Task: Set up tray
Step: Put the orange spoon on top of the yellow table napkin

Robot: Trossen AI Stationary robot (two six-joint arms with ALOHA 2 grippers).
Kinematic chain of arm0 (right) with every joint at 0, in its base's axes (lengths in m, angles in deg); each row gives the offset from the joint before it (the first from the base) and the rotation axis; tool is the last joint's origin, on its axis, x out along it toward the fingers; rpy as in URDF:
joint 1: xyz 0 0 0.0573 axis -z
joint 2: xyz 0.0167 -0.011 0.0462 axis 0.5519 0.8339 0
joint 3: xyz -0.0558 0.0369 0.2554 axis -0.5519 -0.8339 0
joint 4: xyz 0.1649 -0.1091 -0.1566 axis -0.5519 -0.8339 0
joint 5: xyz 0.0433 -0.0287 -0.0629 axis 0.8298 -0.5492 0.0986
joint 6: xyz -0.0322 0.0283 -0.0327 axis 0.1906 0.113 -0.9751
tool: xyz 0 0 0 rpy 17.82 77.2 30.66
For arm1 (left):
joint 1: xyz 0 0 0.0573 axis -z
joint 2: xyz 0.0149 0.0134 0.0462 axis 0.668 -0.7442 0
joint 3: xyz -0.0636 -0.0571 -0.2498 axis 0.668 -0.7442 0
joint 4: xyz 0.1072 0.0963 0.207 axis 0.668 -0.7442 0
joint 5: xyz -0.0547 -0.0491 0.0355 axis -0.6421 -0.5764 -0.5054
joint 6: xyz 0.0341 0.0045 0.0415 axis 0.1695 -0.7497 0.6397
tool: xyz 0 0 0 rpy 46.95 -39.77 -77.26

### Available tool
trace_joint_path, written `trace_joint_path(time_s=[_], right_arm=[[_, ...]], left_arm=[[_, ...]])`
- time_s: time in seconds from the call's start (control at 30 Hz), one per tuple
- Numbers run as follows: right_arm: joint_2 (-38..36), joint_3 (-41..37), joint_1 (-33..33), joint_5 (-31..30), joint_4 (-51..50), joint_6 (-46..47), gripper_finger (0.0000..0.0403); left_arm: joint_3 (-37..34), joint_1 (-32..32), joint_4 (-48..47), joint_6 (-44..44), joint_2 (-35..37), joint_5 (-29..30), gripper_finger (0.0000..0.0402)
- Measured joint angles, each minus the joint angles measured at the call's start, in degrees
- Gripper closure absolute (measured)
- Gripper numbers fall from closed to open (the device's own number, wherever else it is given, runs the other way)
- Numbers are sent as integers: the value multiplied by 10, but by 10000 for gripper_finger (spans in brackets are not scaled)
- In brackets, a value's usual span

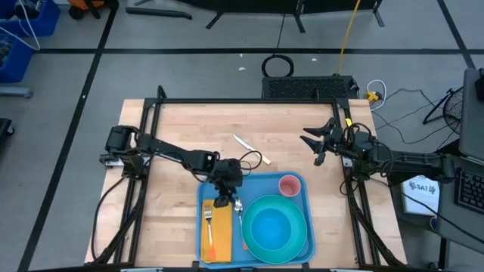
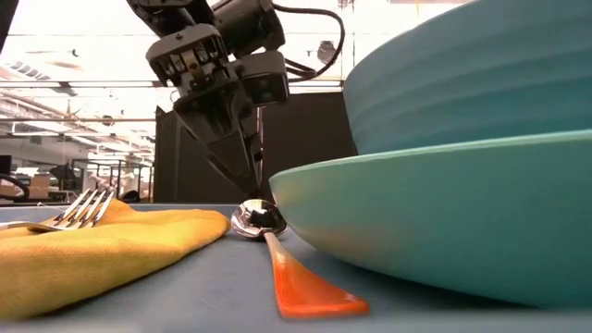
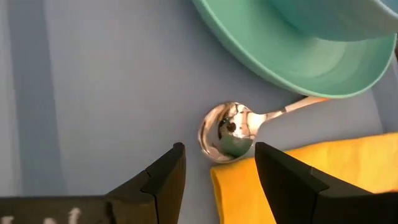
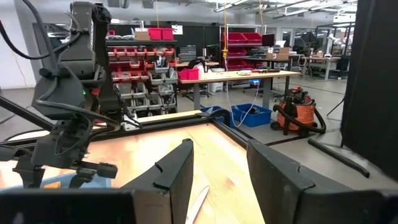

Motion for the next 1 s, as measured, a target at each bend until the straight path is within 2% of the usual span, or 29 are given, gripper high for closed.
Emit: trace_joint_path(time_s=[0.6, 1.0], right_arm=[[0, 0, 0, 0, 5, 1, 261], [3, 0, 0, 0, 6, 4, 261]], left_arm=[[-2, -2, 61, -25, -62, -96, 206], [-1, -11, 92, -12, -61, -98, 206]])
